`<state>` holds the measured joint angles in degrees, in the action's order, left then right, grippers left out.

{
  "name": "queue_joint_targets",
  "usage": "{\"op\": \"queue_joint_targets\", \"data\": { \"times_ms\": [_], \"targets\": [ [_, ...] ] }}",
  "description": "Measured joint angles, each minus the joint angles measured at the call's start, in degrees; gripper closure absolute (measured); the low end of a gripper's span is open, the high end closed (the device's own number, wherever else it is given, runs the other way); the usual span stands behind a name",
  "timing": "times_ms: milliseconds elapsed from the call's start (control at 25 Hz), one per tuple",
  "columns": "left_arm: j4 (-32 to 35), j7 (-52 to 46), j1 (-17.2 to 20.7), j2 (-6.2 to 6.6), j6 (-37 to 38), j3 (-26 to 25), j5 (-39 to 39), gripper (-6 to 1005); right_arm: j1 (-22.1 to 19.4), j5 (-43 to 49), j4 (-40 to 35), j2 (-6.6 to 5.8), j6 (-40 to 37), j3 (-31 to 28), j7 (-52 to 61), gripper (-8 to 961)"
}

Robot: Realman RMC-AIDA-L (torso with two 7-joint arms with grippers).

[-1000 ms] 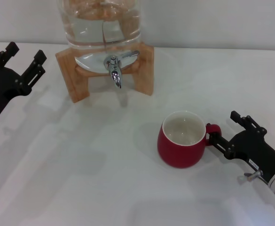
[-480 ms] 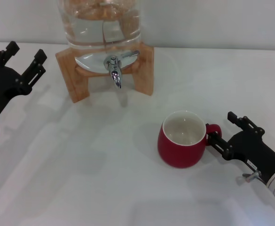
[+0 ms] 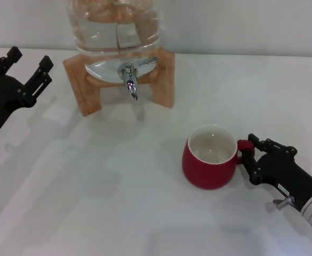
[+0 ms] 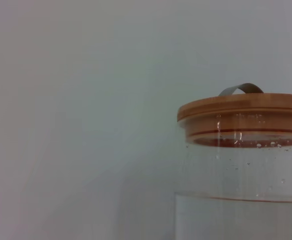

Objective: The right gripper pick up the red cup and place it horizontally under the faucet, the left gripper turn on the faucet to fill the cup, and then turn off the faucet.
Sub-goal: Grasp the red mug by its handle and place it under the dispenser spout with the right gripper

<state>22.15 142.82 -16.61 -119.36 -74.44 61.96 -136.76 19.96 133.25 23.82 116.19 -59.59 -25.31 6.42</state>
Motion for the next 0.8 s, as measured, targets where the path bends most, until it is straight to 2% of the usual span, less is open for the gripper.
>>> {"op": "queue_joint_targets", "data": {
  "times_ms": [200,400,800],
  "targets": [
    [0.0,0.0,0.0,0.00,0.0,0.0,0.0,237,0.0,0.1,0.0,0.00,-0.1,0.5,0.0,698],
    [0.0,0.0,0.0,0.00,0.0,0.0,0.0,238,0.2,0.1,0.0,0.00,-0.1,1.0,0.0,825],
    [0.0,0.6,-0.1,0.00,0.0,0.0,0.0,238,1.6,0.1,0.4,0.00,0.4,2.4,0.0,825]
  ]
}}
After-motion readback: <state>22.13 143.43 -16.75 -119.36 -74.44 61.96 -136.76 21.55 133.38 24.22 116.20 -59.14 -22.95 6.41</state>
